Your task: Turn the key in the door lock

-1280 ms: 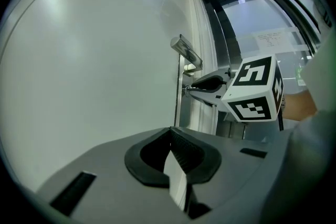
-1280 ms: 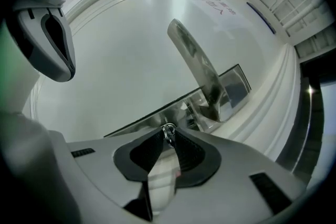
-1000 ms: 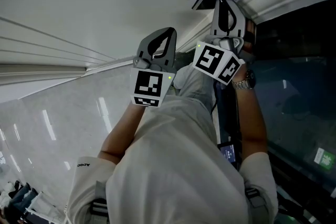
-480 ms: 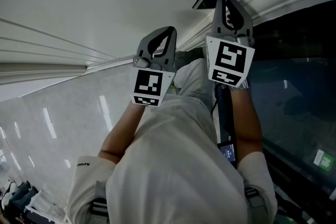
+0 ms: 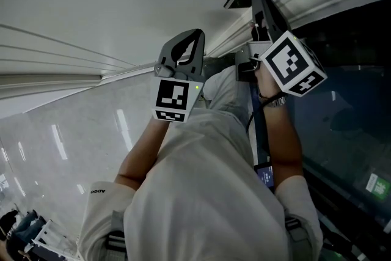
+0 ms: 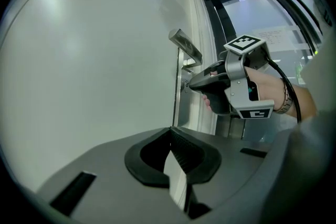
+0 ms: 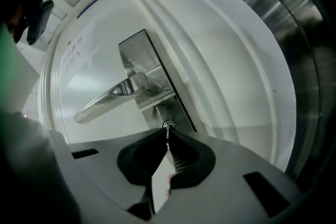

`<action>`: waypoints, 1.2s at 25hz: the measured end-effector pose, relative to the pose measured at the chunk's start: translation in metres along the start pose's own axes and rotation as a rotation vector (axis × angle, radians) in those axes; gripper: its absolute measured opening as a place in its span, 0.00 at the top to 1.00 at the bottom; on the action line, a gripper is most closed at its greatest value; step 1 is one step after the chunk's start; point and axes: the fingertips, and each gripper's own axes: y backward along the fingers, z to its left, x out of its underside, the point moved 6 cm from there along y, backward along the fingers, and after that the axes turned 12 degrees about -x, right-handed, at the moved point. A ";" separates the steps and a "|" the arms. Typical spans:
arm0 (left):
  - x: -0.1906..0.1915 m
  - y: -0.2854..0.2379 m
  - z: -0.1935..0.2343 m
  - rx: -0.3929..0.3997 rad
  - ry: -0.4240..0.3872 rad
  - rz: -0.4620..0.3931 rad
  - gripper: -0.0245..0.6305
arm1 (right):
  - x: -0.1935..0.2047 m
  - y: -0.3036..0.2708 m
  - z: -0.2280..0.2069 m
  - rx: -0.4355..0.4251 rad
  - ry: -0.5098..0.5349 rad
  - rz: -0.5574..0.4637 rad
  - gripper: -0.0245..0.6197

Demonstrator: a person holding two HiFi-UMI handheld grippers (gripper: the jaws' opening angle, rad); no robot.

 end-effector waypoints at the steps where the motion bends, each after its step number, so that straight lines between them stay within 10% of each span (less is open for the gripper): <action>1: 0.000 0.000 0.000 -0.001 0.000 0.001 0.95 | 0.000 0.000 -0.001 -0.007 -0.044 -0.010 0.94; 18: 0.001 0.004 0.003 -0.006 0.008 -0.005 0.95 | 0.006 0.000 -0.015 -0.154 -0.724 -0.140 0.94; 30: 0.002 0.008 0.002 0.000 0.004 -0.004 0.95 | 0.016 0.007 -0.005 -0.134 -0.115 0.031 0.74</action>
